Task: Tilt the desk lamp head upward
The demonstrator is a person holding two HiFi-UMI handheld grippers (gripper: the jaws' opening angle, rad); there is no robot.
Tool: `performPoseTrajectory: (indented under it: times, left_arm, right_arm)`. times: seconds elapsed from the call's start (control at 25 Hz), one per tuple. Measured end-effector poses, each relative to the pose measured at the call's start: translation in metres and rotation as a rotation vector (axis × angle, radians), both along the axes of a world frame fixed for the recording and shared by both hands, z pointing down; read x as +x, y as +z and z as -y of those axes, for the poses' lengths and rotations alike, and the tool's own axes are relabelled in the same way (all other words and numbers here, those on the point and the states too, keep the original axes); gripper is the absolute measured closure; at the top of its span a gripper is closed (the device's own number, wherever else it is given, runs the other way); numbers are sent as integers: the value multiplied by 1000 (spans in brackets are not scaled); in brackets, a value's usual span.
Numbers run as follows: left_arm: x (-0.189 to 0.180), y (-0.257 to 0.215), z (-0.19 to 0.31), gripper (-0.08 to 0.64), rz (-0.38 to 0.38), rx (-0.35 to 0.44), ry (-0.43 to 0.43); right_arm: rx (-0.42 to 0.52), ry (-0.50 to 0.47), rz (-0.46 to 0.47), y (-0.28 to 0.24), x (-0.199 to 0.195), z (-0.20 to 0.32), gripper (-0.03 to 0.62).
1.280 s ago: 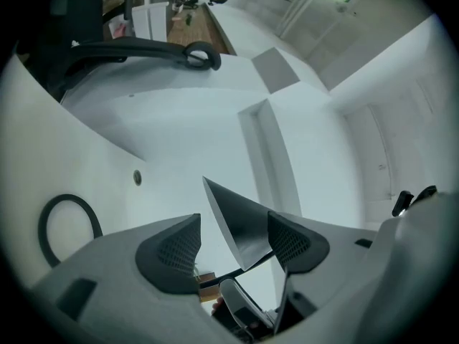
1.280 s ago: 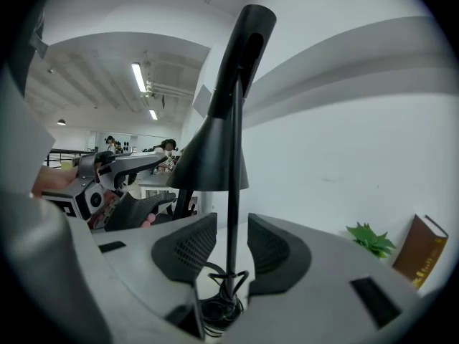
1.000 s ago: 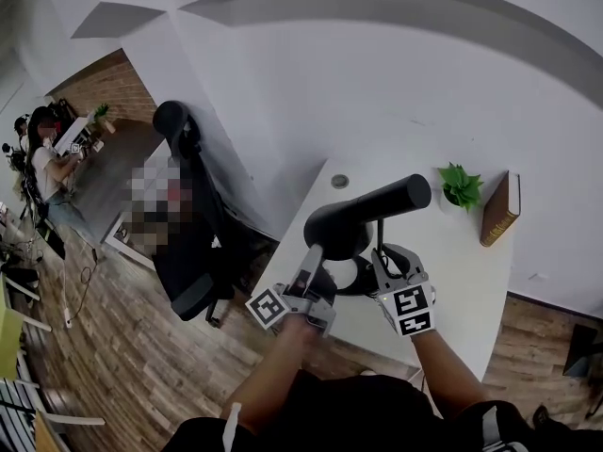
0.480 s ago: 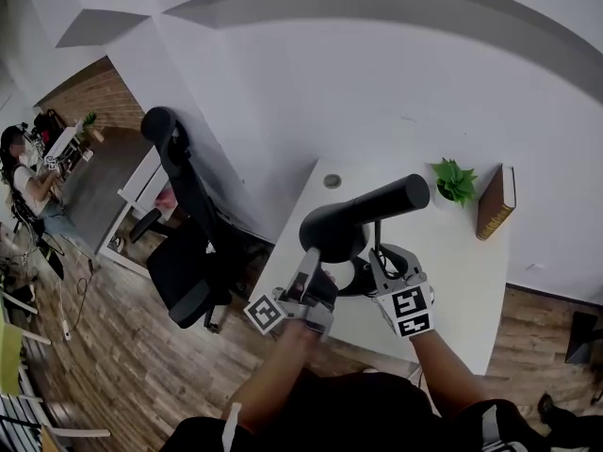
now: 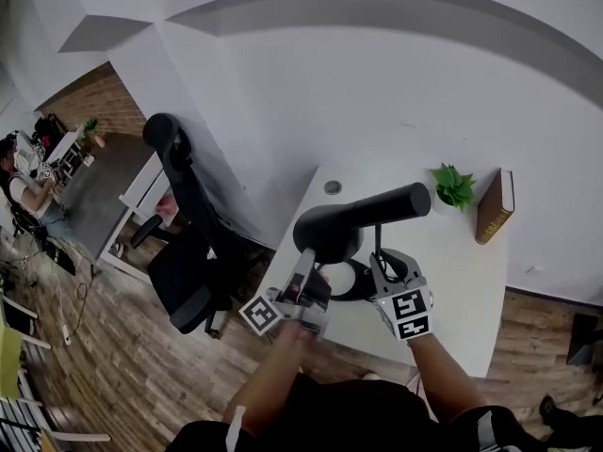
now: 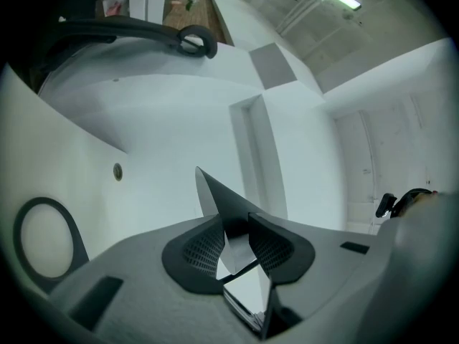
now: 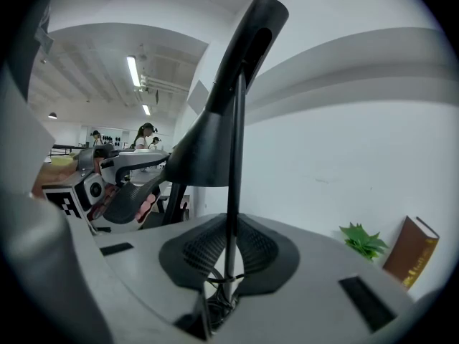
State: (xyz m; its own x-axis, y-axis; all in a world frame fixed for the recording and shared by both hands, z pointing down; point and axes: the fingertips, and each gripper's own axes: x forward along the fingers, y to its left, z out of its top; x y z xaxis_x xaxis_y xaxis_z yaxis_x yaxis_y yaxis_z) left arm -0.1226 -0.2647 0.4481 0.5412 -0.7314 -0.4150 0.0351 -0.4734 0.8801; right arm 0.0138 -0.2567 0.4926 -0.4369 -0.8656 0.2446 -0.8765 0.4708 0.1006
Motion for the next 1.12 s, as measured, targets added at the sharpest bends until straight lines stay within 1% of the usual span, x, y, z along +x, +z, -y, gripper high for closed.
performPoseTrajectory:
  times: [0.36,0.52,0.68,0.8,1.12]
  left_arm:
    - [-11,-13,6,460,65,45,-38]
    - [-13,-20,10,459,100,74,-49]
    - [-23,-30,14,463,119,80,-67]
    - [-30,-43,17,465,160,116,-83]
    - [-49,-84,27,469,299,244,-139]
  right_arm:
    - [-6,8,24,1,1,1,560]
    - [-9,12,15,2,4,1,560]
    - [-2,19,15,2,3,0,560]
    - [4,20,15,2,3,0,560]
    - [2,9,19,1,1,1,560]
